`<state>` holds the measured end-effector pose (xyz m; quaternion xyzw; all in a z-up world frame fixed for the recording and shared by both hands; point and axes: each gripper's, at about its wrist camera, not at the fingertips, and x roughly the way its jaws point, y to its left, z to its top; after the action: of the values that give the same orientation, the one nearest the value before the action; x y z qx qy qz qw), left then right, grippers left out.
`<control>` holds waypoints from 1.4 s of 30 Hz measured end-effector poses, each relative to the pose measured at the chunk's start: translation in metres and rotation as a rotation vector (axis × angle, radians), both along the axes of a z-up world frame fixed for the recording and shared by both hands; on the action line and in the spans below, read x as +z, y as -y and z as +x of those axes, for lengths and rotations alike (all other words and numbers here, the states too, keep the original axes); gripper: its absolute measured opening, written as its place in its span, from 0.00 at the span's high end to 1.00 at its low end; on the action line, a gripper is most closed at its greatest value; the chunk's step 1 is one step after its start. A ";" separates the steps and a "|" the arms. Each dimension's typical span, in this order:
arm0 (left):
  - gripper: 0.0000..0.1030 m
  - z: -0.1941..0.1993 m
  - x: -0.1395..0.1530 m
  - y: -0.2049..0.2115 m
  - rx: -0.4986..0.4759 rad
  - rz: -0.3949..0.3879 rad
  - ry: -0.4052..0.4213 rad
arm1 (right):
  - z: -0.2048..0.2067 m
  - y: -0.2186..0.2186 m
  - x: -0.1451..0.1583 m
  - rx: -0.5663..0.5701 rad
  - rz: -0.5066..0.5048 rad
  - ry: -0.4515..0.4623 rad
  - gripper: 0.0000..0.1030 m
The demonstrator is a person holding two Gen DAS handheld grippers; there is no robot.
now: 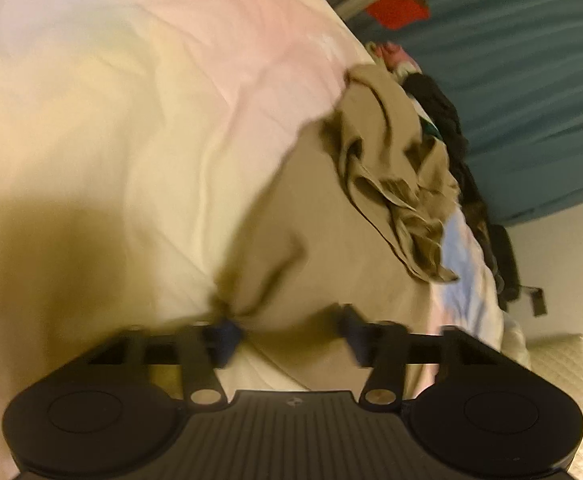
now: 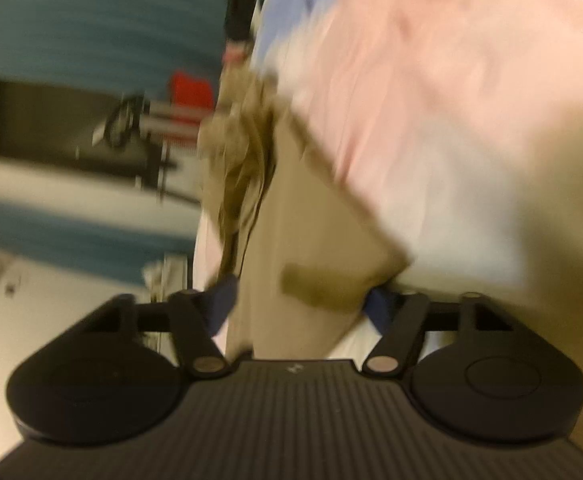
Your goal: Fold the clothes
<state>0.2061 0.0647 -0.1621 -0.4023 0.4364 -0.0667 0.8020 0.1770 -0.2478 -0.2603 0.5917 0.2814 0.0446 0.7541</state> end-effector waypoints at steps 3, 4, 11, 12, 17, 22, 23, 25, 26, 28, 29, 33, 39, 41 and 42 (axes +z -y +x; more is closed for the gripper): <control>0.83 -0.002 0.000 -0.008 0.033 -0.038 0.002 | -0.001 0.001 -0.001 0.006 -0.034 -0.005 0.81; 0.85 -0.003 0.002 -0.009 0.042 -0.046 0.006 | -0.001 0.000 -0.001 0.013 -0.052 -0.002 0.82; 0.92 -0.021 0.036 -0.012 0.057 -0.099 0.105 | -0.016 0.005 0.036 0.028 -0.125 0.127 0.90; 0.93 -0.026 0.042 -0.013 0.054 -0.116 0.123 | -0.021 0.008 0.043 0.026 -0.121 0.149 0.90; 0.93 -0.060 0.088 -0.020 -0.002 -0.146 0.250 | -0.051 0.010 0.088 0.018 -0.129 0.254 0.90; 0.93 -0.113 0.109 -0.024 -0.019 -0.149 0.274 | -0.104 0.007 0.115 0.004 -0.163 0.301 0.90; 0.93 -0.123 0.109 -0.024 -0.017 -0.154 0.269 | -0.119 0.006 0.116 0.001 -0.163 0.307 0.90; 0.93 -0.147 0.110 -0.027 -0.015 -0.176 0.269 | -0.146 0.003 0.116 -0.006 -0.160 0.314 0.90; 0.93 -0.159 0.111 -0.029 -0.014 -0.188 0.273 | -0.159 0.001 0.115 -0.009 -0.157 0.317 0.90; 0.93 -0.177 0.115 -0.031 -0.016 -0.189 0.293 | -0.179 -0.002 0.112 -0.024 -0.162 0.328 0.90; 0.93 -0.185 0.117 -0.032 -0.017 -0.187 0.305 | -0.187 -0.004 0.111 -0.033 -0.168 0.335 0.90; 0.92 -0.168 0.123 -0.025 -0.027 -0.175 0.288 | -0.173 -0.004 0.122 -0.043 -0.216 0.323 0.90; 0.91 -0.074 0.137 -0.002 -0.039 -0.011 0.225 | -0.074 0.001 0.141 -0.017 -0.276 0.209 0.90; 0.91 -0.038 0.135 0.006 -0.044 0.046 0.198 | -0.042 0.003 0.136 -0.012 -0.290 0.176 0.90; 0.91 -0.023 0.133 0.010 -0.052 0.070 0.191 | -0.026 0.004 0.130 -0.012 -0.288 0.160 0.90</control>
<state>0.1833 0.0547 -0.0294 -0.3546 0.3701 -0.1102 0.8515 0.1507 -0.2519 -0.1300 0.4736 0.2204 0.0464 0.8514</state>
